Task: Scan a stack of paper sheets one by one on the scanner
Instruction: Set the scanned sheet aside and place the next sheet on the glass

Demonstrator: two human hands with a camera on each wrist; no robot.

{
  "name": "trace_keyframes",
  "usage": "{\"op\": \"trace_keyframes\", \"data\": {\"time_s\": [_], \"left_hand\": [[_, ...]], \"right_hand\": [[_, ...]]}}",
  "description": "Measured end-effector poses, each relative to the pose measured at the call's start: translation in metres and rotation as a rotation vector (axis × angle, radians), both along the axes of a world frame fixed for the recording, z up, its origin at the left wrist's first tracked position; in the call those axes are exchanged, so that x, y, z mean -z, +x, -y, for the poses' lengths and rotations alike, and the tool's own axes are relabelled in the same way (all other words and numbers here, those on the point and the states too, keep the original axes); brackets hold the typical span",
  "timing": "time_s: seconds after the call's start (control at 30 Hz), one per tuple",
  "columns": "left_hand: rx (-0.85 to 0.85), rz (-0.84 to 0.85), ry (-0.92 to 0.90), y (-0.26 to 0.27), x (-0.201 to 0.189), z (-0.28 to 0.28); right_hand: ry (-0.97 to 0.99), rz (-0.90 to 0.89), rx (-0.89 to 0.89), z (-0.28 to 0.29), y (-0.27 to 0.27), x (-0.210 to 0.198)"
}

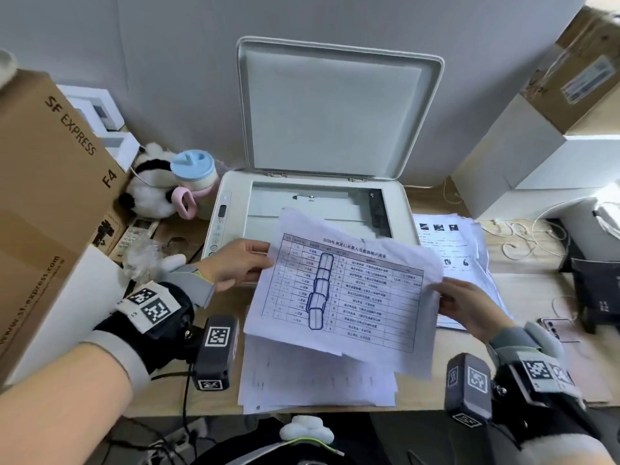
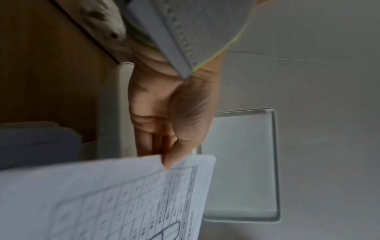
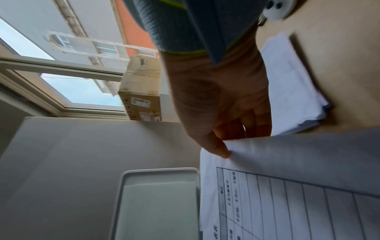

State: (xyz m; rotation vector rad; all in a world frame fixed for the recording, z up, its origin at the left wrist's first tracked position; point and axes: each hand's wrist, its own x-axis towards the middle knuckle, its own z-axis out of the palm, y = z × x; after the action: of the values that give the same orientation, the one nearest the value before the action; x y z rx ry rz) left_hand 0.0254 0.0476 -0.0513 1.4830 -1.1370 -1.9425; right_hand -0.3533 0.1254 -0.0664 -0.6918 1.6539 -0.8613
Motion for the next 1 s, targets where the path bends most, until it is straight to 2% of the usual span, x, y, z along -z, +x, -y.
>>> {"op": "trace_keyframes", "data": {"time_s": [0.2, 0.43, 0.67, 0.8, 1.0], "left_hand": [[-0.211, -0.018, -0.064, 0.008, -0.020, 0.034], [-0.445, 0.034, -0.059, 0.014, -0.021, 0.053], [-0.408, 0.186, -0.043, 0.017, -0.016, 0.068], [-0.415, 0.265, -0.038, 0.017, -0.011, 0.085], [-0.231, 0.650, -0.166, 0.019, 0.000, 0.103]], "right_hand": [[-0.096, -0.004, -0.092, 0.047, 0.016, -0.031], [-0.042, -0.119, -0.028, 0.086, 0.039, -0.019], [-0.044, -0.134, 0.000, 0.114, 0.050, -0.009], [-0.026, -0.260, 0.001, 0.128, 0.048, 0.001], [0.011, -0.405, -0.047, 0.142, 0.044, 0.006]]}}
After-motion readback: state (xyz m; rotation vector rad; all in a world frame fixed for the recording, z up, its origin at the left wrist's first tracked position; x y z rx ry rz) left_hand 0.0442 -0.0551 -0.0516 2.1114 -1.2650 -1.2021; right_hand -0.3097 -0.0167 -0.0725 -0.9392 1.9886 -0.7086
